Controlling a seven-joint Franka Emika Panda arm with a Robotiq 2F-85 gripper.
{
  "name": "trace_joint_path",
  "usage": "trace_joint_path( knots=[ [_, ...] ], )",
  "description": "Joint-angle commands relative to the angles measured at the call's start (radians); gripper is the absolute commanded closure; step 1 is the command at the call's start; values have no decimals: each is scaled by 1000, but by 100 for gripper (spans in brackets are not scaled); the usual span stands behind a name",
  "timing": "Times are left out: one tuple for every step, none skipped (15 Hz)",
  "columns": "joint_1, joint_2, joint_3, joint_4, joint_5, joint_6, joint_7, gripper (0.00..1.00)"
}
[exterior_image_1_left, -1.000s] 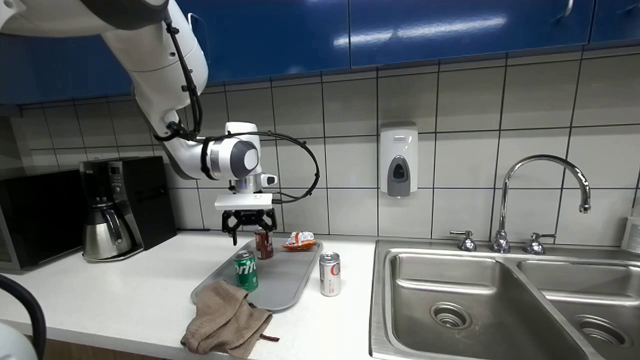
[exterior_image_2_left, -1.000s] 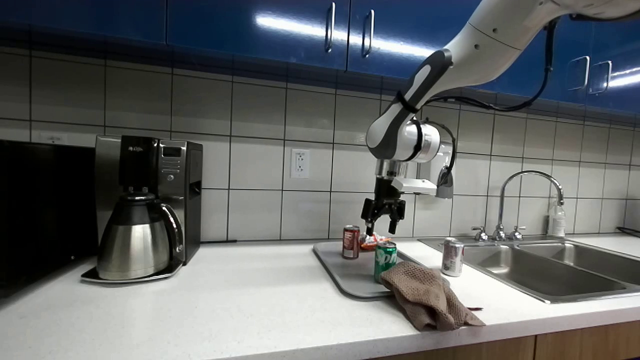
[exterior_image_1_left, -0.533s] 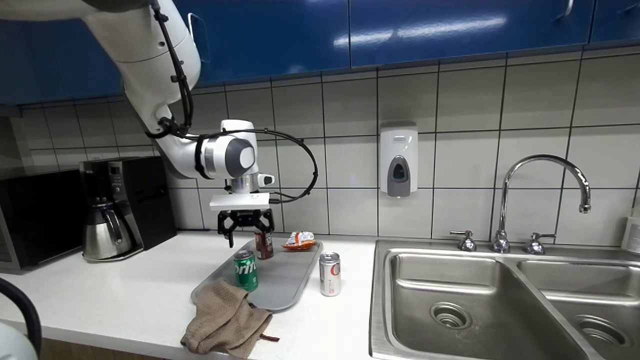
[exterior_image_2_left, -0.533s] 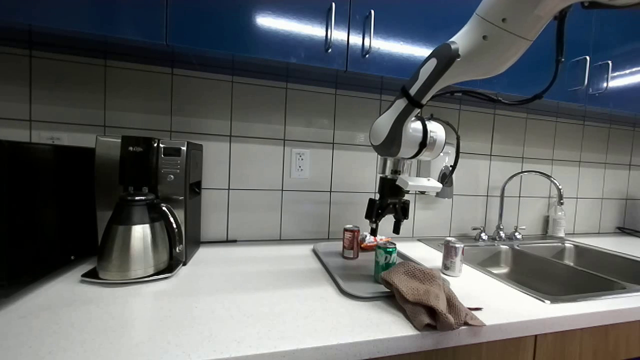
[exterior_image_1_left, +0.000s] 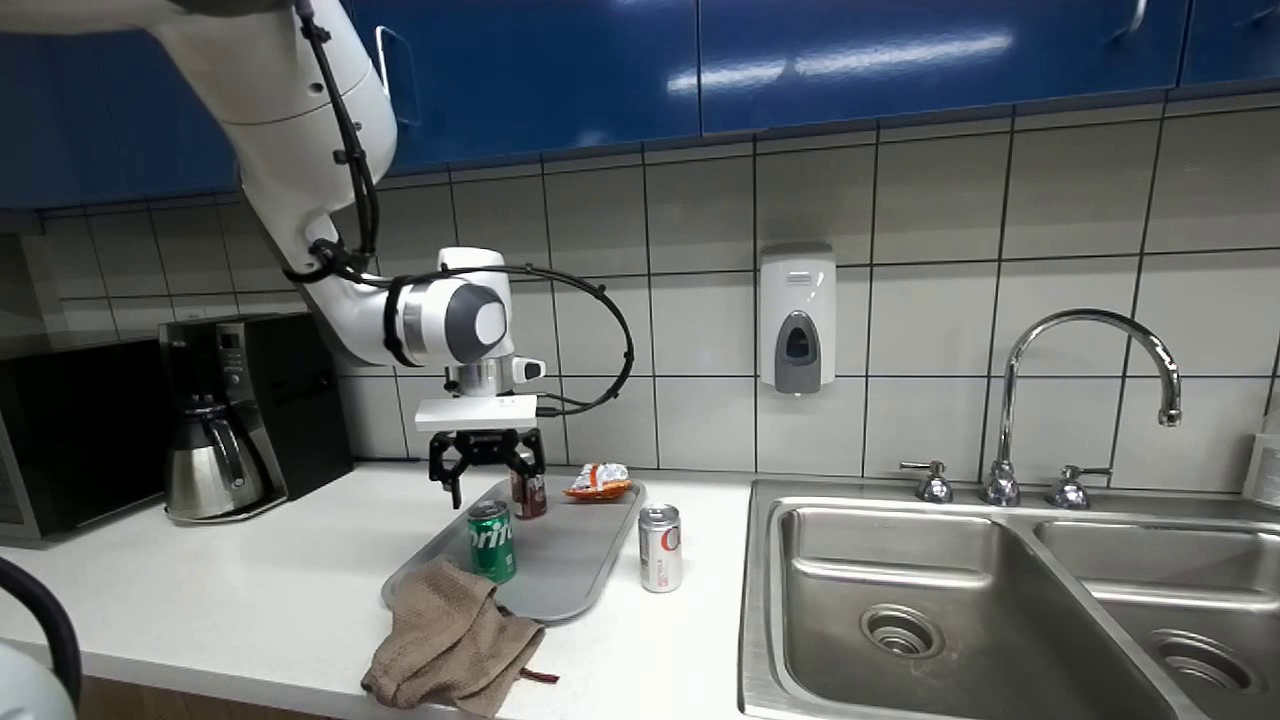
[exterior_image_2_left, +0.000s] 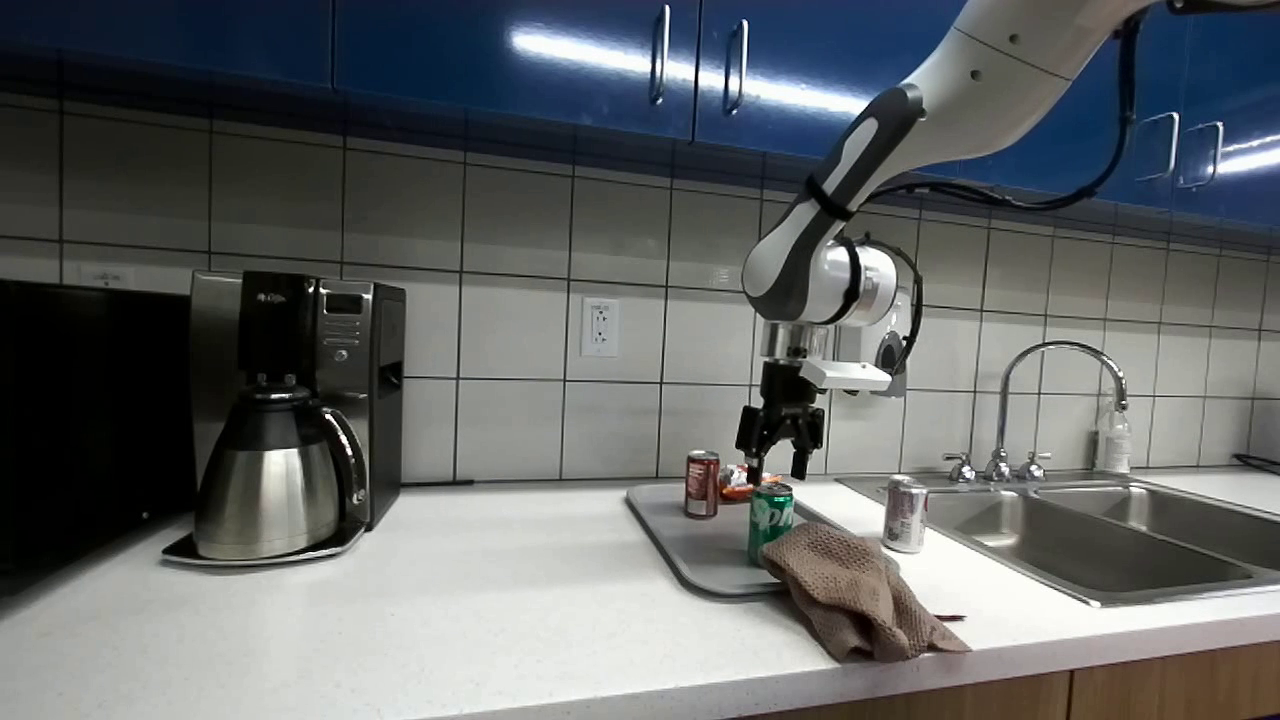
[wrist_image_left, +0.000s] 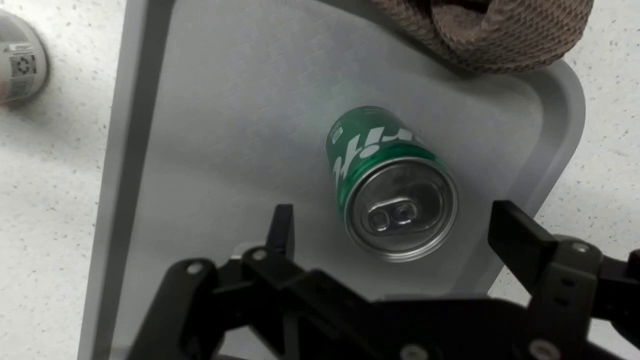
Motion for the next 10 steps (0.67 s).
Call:
trace_joint_path(
  knots=[
    [7, -8, -2, -14, -10, -6, -15, 0],
    [10, -3, -4, -13, -15, -6, -10, 0],
    [12, 2, -4, -12, -19, -1, -7, 0],
    [13, 6, -4, -11, -21, 1, -7, 0],
    [16, 13, -4, -8, -23, 6, -4, 0],
    [16, 17, -3, -6, -23, 5, -5, 0],
    [17, 22, -3, -5, -24, 6, -5, 0],
    [18, 26, -3, -3, -25, 6, -4, 0],
    [19, 31, -4, -2, -27, 7, -2, 0],
    [19, 36, -4, -1, -29, 7, -2, 0]
  ],
)
